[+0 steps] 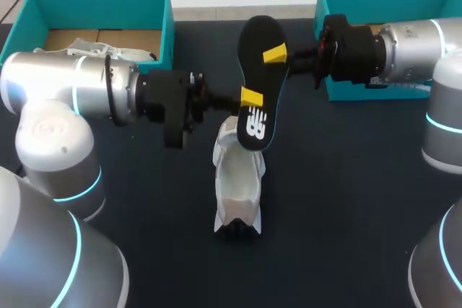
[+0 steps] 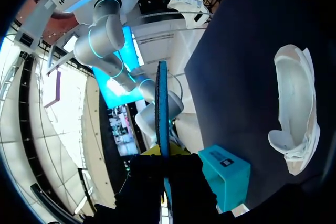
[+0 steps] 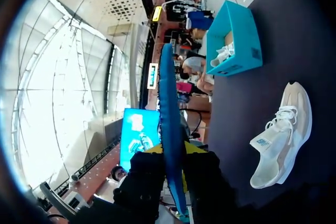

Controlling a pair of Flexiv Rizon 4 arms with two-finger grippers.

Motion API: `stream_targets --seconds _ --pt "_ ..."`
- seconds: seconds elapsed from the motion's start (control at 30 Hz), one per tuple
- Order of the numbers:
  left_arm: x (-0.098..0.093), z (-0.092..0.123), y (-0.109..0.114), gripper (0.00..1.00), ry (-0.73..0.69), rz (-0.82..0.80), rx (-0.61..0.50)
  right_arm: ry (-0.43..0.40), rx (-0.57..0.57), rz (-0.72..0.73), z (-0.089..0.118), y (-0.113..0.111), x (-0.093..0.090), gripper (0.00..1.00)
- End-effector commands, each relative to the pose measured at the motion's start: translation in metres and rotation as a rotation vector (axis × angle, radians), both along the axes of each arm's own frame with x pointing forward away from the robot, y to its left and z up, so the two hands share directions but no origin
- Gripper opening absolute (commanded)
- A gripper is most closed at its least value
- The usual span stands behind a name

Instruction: Take the shoe out of the shoebox, open the shoe tongue, remove and reinsert the insole, then place the shoe into the shoebox

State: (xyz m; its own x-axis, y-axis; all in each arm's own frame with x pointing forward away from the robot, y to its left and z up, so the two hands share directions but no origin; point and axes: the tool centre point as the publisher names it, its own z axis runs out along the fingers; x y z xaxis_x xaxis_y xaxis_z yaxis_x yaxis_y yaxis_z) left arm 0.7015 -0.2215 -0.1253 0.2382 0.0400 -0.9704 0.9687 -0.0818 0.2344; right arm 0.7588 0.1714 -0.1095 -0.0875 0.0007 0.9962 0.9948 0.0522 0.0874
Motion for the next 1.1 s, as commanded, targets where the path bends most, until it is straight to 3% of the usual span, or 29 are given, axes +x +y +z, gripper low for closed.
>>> stream_targets --seconds 0.03,0.13,0.23,0.4,0.43,0.47,0.5,0.83,1.1 --pt "0.000 0.001 -0.001 0.00 -0.001 0.006 -0.014 0.004 0.002 -0.001 -0.003 0.002 0.001 0.26" --pt "0.001 0.002 0.000 0.00 -0.004 0.010 -0.019 0.009 0.002 -0.001 -0.004 0.003 0.002 0.19" --pt "0.000 0.002 0.002 0.00 0.001 0.010 -0.021 0.013 0.002 0.002 -0.006 0.005 0.002 0.00" --pt "-0.003 0.001 0.004 0.00 0.010 0.011 -0.015 0.013 -0.003 0.004 -0.005 0.007 0.003 0.00" --pt "-0.003 0.001 0.006 0.17 0.014 0.020 -0.005 0.014 -0.003 0.004 -0.005 0.007 0.003 0.00" --pt "-0.003 0.001 0.008 0.75 0.010 0.025 0.007 0.015 -0.003 0.003 -0.005 0.007 0.003 0.00" --pt "-0.003 0.001 0.012 1.00 0.004 0.021 0.013 0.018 -0.005 0.003 -0.006 0.007 0.003 0.00" --pt "0.029 0.012 0.060 1.00 -0.003 0.031 0.167 0.057 -0.032 -0.022 -0.021 -0.002 0.007 0.00" --pt "0.046 0.041 0.059 1.00 -0.038 0.069 0.378 0.092 -0.058 -0.024 -0.033 0.004 0.006 0.00"
